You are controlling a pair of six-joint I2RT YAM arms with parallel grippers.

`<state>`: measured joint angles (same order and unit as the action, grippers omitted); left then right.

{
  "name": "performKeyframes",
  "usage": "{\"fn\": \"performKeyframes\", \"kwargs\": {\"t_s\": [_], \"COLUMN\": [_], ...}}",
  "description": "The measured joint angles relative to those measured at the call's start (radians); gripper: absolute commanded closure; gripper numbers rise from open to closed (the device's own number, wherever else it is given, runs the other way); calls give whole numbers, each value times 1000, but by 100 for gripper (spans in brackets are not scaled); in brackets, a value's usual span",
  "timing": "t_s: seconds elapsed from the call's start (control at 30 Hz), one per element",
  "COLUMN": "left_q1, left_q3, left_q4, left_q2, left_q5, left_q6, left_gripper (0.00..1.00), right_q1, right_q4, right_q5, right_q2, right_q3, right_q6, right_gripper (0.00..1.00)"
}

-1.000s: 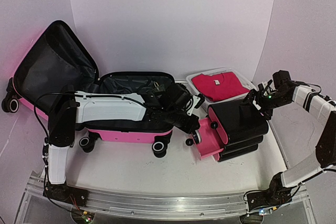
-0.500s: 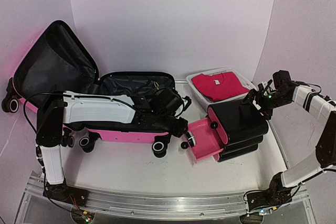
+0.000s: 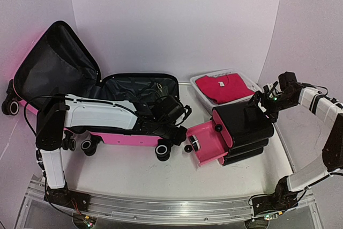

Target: Open, take out, and arrange the luggage

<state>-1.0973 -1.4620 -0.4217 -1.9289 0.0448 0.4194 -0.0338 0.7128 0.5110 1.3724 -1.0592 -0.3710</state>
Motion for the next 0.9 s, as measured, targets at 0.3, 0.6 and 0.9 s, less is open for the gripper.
{"fn": "performKeyframes", "kwargs": {"t_s": [0.3,0.6,0.9], "left_q1": [-14,-19,-8], "left_q3": [-67,-263,123], "left_q4": [-4,34,-48], "left_q2": [-23,-151,227], "left_q5": [-101,-187,16], "left_q6": [-19,-48,-43], "left_gripper": [74,55,64], "right_q1": [0,0,0], "right_q4": [0,-1,-7], "right_q5": [0,2,5], "right_q2": [0,0,0], "right_q3": [0,0,2], "right_q6": [0,-1,0], "right_gripper": [2,2,2]}}
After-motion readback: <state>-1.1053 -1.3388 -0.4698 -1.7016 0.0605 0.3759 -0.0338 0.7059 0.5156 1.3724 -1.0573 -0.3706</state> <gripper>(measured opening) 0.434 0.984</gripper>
